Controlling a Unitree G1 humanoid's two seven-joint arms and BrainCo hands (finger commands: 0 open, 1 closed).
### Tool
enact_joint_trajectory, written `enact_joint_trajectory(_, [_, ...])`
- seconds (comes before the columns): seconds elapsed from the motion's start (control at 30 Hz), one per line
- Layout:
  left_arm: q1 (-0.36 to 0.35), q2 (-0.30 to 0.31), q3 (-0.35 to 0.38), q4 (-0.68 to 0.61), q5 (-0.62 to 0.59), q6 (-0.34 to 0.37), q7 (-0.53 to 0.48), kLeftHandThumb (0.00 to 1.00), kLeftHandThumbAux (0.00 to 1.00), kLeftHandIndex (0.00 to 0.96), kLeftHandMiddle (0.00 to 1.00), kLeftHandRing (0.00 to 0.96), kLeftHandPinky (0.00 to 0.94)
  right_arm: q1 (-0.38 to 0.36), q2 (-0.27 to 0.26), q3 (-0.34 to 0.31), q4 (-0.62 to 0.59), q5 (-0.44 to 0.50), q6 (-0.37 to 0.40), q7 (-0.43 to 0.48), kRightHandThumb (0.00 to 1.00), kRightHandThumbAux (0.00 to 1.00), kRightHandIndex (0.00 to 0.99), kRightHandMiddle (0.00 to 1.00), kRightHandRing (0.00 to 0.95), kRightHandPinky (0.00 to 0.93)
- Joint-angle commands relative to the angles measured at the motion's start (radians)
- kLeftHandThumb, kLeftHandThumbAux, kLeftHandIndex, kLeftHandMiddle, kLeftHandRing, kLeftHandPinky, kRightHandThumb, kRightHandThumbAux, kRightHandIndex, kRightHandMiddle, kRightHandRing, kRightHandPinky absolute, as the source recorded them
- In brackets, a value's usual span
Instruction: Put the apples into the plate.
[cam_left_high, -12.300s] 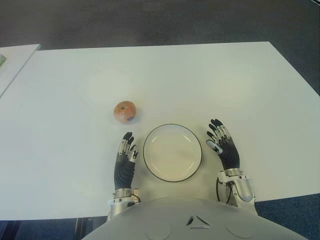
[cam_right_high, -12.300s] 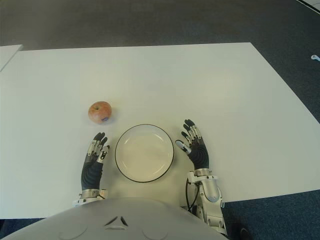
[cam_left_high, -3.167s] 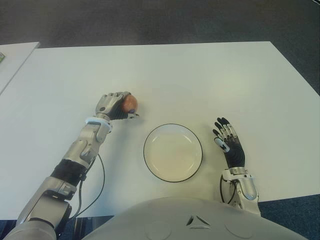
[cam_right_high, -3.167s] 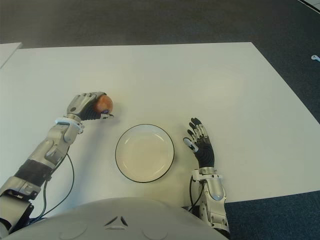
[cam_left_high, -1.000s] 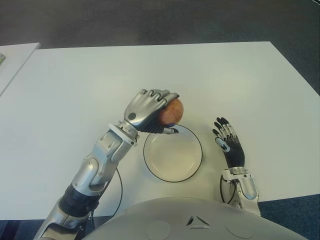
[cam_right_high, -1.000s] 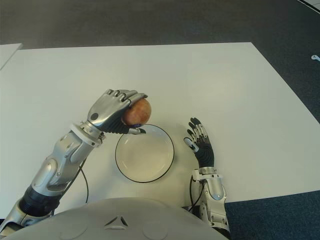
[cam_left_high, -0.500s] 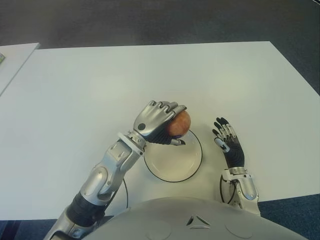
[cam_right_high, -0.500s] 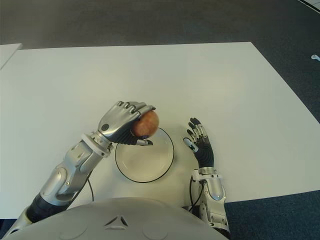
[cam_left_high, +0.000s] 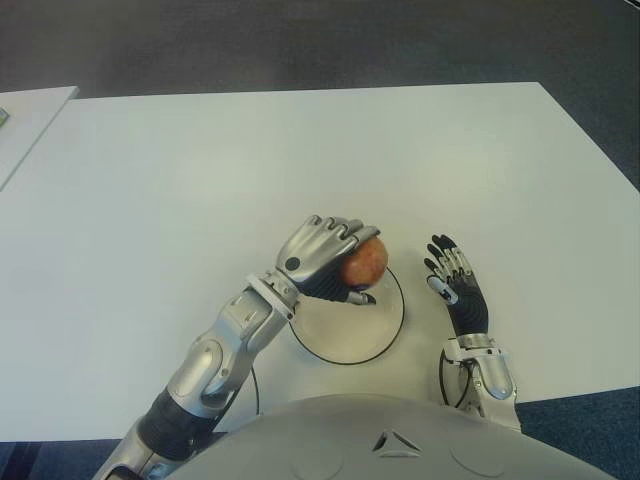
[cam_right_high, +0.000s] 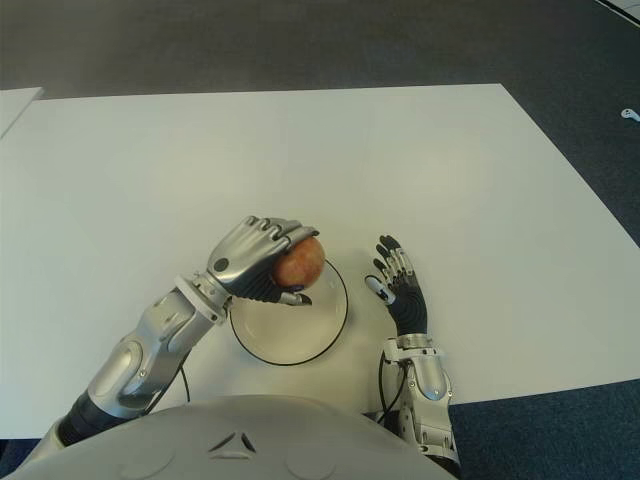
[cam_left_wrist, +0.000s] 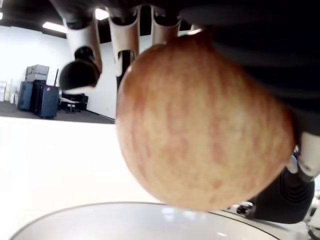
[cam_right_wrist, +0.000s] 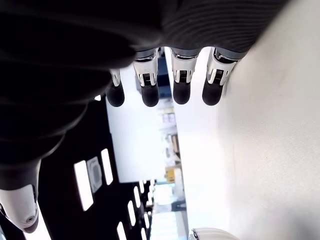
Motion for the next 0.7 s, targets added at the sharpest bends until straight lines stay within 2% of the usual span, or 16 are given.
enact_joint_trajectory(0.03, [0.018, -0.005, -0.018, 0.013, 0.008, -0.011, 0.011, 0.856, 0.664, 0.405, 0.541, 0.830, 0.806, 0.018, -0.004, 0.003, 0.036, -0.013, 0.074, -0.012, 0.118, 0.611, 0.010, 0.000, 0.000, 0.000])
enact_joint_trajectory(0.7, [0.052, 0.014, -0.081, -0.007, 0.055, -0.004, -0.077, 0.855, 0.664, 0.402, 0.544, 0.835, 0.847, 0.001, 0.006, -0.002, 0.039, 0.010, 0.091, -0.014, 0.120, 0.582, 0.012, 0.000, 0.000, 0.000])
